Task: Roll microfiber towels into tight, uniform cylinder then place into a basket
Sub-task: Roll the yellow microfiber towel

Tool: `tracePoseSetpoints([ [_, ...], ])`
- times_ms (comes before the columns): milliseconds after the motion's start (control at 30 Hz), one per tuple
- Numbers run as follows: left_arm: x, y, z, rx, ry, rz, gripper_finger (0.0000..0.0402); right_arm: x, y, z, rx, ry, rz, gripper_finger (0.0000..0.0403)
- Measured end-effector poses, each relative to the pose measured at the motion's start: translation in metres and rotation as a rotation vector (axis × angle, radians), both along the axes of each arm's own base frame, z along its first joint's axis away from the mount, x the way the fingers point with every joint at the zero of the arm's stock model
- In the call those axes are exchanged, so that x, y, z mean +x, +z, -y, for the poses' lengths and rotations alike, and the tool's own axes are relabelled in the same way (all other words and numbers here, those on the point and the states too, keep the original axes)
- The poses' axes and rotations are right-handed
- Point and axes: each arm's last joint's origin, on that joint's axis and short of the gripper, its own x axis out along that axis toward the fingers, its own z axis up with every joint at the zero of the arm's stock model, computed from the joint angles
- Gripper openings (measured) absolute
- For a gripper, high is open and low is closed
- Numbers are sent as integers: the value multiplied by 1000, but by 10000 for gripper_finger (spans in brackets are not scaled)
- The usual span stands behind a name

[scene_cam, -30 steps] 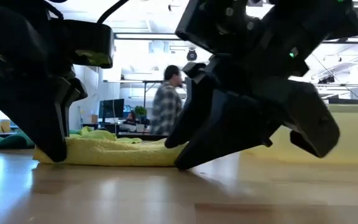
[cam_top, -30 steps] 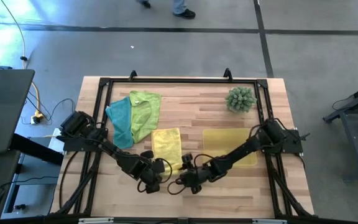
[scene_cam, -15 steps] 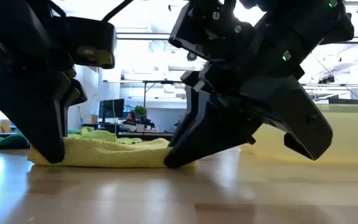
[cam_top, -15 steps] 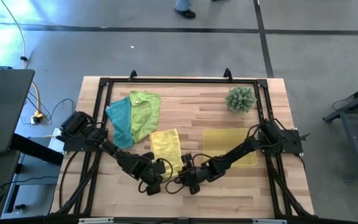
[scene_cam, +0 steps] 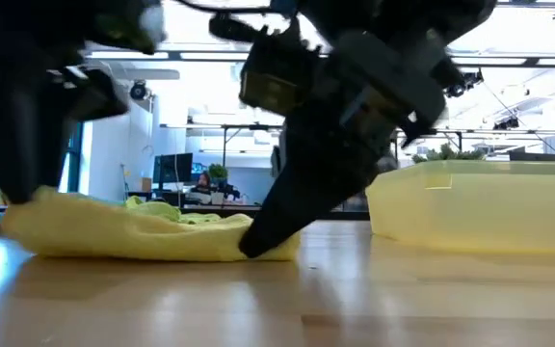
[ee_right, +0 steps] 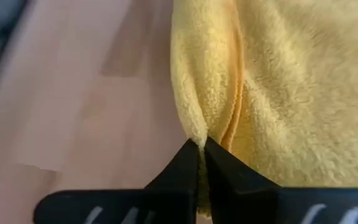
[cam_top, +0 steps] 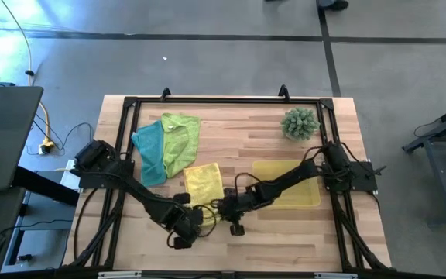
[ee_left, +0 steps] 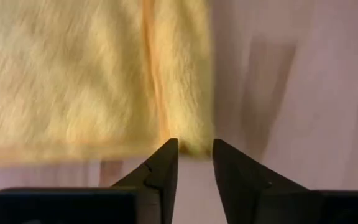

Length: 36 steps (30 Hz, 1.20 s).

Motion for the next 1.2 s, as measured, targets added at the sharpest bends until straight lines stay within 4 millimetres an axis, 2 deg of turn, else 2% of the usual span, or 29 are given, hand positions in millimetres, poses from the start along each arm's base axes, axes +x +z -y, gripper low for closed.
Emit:
tracePoseSetpoints([
  [200,-3,17,23,13,-53,72,109,10,3,19,306,-9,-63,1],
  [367,-8,22,36,131,-94,177,111,15,6,34,430,-73,-106,1],
  [567,-10,18,38,273,-84,256,111,19,9,43,529,-148,-143,1],
  [900,-13,-9,29,269,-57,308,111,16,4,55,456,-312,-208,0],
  [1200,-20,-25,21,263,-61,275,111,14,2,56,419,-342,-219,0],
])
